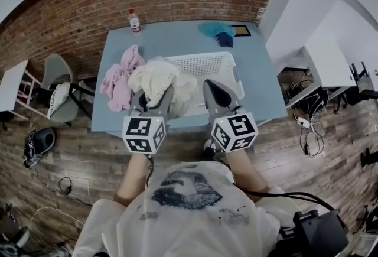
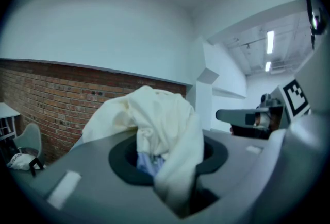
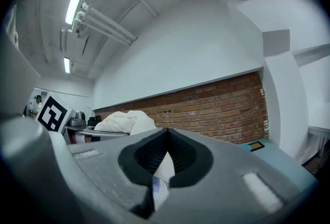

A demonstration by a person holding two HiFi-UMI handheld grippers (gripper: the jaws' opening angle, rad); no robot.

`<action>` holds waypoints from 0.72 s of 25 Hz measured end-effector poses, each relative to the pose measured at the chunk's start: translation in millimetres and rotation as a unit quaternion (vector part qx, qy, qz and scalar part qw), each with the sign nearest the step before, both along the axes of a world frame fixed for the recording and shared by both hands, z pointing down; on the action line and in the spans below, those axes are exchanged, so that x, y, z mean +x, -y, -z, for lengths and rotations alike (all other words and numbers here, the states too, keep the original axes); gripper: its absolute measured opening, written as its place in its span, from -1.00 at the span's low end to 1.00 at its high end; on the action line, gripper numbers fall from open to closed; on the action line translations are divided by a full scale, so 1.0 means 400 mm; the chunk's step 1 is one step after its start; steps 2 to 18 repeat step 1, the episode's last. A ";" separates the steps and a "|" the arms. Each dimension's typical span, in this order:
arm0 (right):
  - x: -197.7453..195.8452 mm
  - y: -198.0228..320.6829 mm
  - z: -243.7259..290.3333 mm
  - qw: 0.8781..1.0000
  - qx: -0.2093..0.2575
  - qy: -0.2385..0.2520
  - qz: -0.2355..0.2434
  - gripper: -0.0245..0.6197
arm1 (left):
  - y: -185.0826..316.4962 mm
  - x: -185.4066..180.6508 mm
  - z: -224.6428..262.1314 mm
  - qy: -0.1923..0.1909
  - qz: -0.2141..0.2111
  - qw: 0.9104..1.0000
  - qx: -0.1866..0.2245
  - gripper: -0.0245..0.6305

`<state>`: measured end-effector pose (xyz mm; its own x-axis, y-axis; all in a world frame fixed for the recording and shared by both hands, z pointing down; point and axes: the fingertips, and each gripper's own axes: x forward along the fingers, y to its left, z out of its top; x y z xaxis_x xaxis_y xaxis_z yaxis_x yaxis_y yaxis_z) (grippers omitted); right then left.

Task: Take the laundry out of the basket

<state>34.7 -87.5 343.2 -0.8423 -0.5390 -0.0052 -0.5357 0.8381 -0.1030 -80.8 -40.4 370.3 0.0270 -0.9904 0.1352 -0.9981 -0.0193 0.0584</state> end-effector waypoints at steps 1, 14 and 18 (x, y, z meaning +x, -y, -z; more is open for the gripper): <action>0.000 0.001 0.001 1.000 0.000 0.000 0.000 -0.94 | 0.001 0.000 0.000 0.001 0.000 1.000 -0.001 -0.41; 0.000 0.001 0.001 1.000 0.000 0.000 0.000 -0.94 | 0.001 0.000 0.000 0.001 0.000 1.000 -0.001 -0.41; 0.000 0.001 0.001 1.000 0.000 0.000 0.000 -0.94 | 0.001 0.000 0.000 0.001 0.000 1.000 -0.001 -0.41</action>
